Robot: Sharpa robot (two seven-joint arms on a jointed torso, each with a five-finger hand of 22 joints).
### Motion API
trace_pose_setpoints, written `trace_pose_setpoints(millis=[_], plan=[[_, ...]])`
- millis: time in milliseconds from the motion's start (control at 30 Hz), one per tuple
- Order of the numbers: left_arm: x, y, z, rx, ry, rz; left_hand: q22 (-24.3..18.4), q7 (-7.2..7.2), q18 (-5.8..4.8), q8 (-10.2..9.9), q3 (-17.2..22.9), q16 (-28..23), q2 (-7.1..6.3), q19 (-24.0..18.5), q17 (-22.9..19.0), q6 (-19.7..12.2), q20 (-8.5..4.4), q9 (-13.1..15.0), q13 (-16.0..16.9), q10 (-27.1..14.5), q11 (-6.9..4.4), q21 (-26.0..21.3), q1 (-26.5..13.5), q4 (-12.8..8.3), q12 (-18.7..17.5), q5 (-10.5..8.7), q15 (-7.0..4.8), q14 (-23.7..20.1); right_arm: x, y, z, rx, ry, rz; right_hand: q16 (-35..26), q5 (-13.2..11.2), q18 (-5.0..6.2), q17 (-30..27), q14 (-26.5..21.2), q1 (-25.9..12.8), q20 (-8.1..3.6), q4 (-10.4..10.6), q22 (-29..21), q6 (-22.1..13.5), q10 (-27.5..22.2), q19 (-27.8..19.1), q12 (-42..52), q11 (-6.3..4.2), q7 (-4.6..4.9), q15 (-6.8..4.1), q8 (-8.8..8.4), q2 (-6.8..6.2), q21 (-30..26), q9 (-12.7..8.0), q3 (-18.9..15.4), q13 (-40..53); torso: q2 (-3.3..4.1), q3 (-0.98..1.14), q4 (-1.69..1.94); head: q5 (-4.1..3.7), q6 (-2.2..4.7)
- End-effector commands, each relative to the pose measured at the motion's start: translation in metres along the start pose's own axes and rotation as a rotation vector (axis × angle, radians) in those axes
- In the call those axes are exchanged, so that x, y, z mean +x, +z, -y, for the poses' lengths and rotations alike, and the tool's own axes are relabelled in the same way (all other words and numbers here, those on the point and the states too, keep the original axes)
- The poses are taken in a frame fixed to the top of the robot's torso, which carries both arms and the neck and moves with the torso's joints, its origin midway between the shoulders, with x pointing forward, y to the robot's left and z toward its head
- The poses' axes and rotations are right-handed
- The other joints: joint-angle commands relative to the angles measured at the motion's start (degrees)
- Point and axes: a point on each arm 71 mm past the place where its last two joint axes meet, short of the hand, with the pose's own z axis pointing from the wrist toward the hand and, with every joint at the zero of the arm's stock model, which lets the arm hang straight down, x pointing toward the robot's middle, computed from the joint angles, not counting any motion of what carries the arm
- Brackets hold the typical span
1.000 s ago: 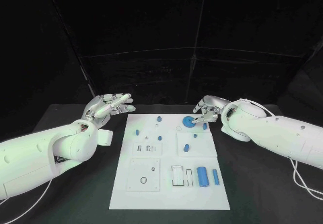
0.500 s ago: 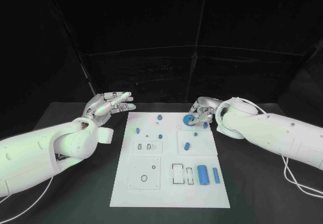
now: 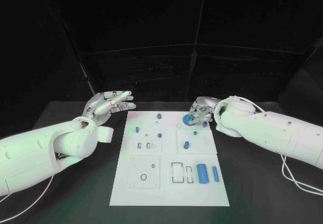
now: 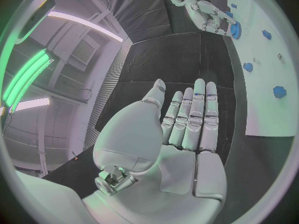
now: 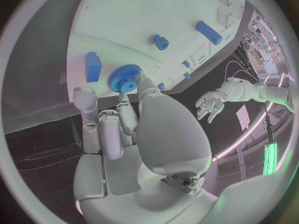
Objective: Assemble the parts on the task board
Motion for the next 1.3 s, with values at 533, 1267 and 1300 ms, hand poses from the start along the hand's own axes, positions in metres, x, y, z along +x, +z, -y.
trace_pose_setpoints(millis=[533, 1267, 1300], plan=[[0.004, 0.001, 0.0, 0.001, -0.014, -0.021, -0.09, 0.17, 0.27, -0.43, 0.11, -0.37, 0.17, 0.44, -0.03, 0.31, -0.06, -0.07, -0.06, 0.28, 0.06, -0.26, 0.3, -0.49, -0.38, 0.23, 0.18, -0.26, -0.001, 0.003, -0.005, 0.001, -0.079, 0.015, 1.09, -2.41, -0.76, 2.21, 3.81, 2.62, -0.1, -2.32, 1.19, 2.94, 1.91, 0.79, 2.77, -0.21, -0.25, 0.2, 1.18, 1.74, 1.19, 0.2, 2.42, 4.0, 0.01, 0.01, 0.01, -0.11, -0.34], [0.005, 0.001, 0.0, -0.001, -0.017, -0.027, -0.11, 0.18, 0.27, -0.45, 0.13, -0.4, 0.17, 0.46, -0.03, 0.32, -0.05, -0.08, -0.06, 0.29, 0.07, -0.28, 0.3, -0.51, -0.4, 0.23, 0.19, -0.26, -0.004, -0.01, -0.057, -0.153, -0.066, 0.146, 1.74, -3.56, -1.0, 3.85, 4.04, -0.09, -0.85, -3.05, 2.4, 6.78, 3.83, 1.41, 4.73, -1.13, -1.32, -0.55, 1.62, 1.54, 2.17, -0.14, 7.14, 7.34, 0.01, -0.02, 0.07, 0.32, -0.21], [0.006, 0.001, 0.0, -0.001, -0.017, -0.028, -0.11, 0.18, 0.27, -0.45, 0.13, -0.4, 0.17, 0.46, -0.03, 0.32, -0.05, -0.08, -0.06, 0.29, 0.07, -0.28, 0.3, -0.51, -0.4, 0.23, 0.19, -0.26, -0.004, -0.01, -0.061, -0.163, -0.064, 0.148, 1.74, -3.55, -1.0, 3.84, 4.03, -0.12, -0.85, -3.04, 2.4, 6.78, 3.83, 1.41, 4.73, -1.13, -1.32, -0.55, 1.61, 1.52, 2.17, -0.15, 7.15, 7.35, 0.01, -0.02, 0.1, 0.32, -0.24]])
